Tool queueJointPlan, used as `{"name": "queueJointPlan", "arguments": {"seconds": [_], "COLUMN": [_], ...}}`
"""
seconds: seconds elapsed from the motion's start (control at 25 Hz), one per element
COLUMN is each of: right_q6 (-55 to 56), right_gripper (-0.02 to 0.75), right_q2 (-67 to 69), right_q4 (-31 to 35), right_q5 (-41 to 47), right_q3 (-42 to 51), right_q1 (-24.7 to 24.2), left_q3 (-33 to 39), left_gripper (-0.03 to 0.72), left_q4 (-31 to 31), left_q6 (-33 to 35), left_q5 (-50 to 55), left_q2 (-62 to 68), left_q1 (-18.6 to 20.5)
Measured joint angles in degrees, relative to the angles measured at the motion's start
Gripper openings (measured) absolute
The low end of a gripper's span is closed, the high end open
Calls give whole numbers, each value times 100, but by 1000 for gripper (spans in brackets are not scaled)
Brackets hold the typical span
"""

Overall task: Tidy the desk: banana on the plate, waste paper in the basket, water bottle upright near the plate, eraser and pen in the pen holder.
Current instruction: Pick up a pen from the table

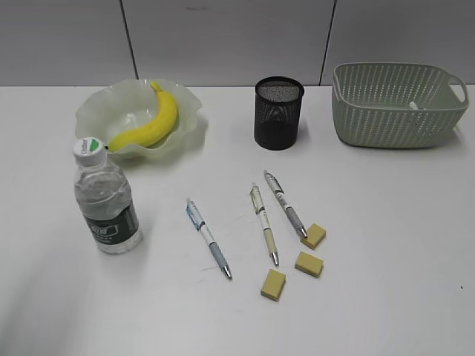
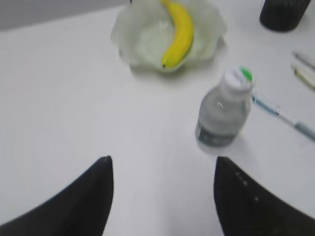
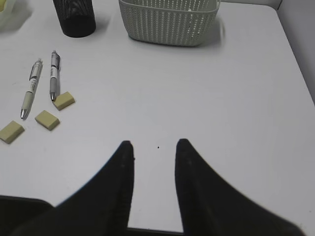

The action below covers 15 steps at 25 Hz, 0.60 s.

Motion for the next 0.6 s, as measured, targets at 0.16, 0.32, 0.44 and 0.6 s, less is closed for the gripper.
{"name": "queueJointPlan", "arguments": {"seconds": [0.16, 0.32, 0.44, 0.6], "right_q6": [0, 0, 0, 0], "right_gripper": [246, 246, 246, 246], "right_q2": [0, 0, 0, 0], "right_q4": [0, 0, 0, 5], "right_q5": [0, 0, 0, 0], "right_q3": [0, 0, 0, 0], "right_q1": [0, 0, 0, 0], "left_q3": [205, 492, 739, 846], "left_gripper": [474, 453, 443, 430], "left_q4": [-12, -17, -58, -60], "left_q6": [-79, -186, -193, -193], "left_q5": [1317, 1643, 1767, 1893], "left_q2": [-965, -1969, -2473, -2841], "left_q1": [0, 0, 0, 0]}}
